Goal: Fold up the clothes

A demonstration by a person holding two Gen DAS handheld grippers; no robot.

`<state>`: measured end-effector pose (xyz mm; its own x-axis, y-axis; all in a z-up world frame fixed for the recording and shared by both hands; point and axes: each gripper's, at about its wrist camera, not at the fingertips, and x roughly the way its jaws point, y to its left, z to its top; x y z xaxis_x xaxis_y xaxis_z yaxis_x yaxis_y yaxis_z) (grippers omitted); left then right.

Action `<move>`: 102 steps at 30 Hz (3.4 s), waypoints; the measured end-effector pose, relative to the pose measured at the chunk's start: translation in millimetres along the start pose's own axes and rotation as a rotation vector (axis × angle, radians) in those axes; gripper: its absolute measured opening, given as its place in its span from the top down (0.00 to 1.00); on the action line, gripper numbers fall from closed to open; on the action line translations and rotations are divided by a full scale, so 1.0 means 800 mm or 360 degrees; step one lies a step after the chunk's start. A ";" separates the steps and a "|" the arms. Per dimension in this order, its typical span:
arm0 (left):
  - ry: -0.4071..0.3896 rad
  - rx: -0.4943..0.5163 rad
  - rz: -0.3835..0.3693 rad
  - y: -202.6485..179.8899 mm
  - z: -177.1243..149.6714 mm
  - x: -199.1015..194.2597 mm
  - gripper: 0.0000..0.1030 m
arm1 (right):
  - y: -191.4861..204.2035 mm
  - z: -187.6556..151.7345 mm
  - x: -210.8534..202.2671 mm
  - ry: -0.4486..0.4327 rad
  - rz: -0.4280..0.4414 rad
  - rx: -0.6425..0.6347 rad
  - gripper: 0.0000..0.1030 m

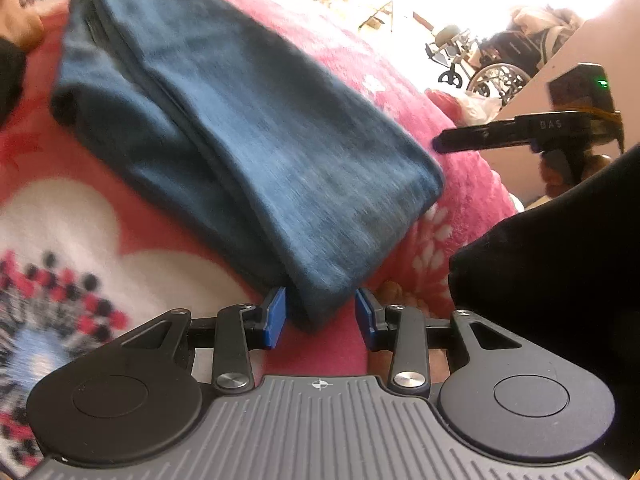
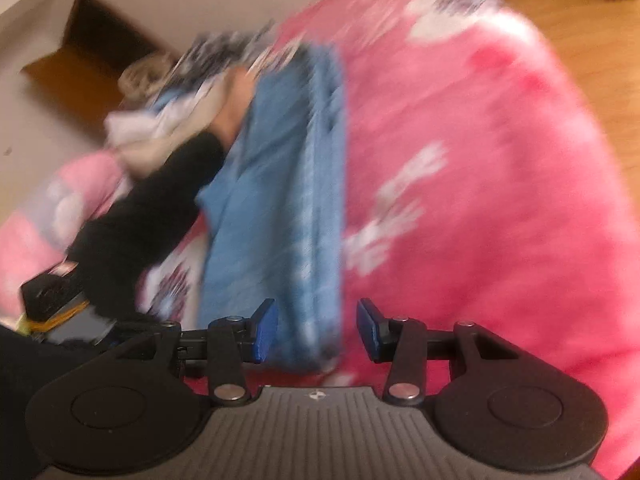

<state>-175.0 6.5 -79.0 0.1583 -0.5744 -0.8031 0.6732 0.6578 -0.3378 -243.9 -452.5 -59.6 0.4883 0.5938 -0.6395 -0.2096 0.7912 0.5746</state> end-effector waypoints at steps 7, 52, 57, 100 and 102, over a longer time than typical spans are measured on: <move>-0.0224 0.0097 0.0042 -0.017 0.018 -0.013 0.64 | 0.074 0.008 0.012 -0.0030 0.0004 -0.0414 0.61; -0.0603 -0.0190 0.0765 0.062 0.124 -0.002 0.47 | 0.113 -0.042 0.114 0.0102 -0.0217 -0.0705 0.63; -0.0364 -0.0195 0.0708 0.065 0.144 0.042 0.37 | 0.116 -0.040 0.116 0.0119 -0.0239 -0.0691 0.63; 0.0073 -0.0320 0.0922 0.055 0.157 0.091 0.00 | 0.132 0.010 0.151 0.0010 -0.0641 -0.0594 0.64; 0.0072 -0.0320 0.0924 0.054 0.157 0.091 0.00 | 0.132 0.009 0.151 0.0007 -0.0640 -0.0589 0.64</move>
<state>-43.8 -68.1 -90.6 0.4246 -0.0765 -0.9021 0.3364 0.9384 0.0787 -201.3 -298.6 -72.7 0.5881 0.2338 -0.7742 -0.2913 0.9543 0.0669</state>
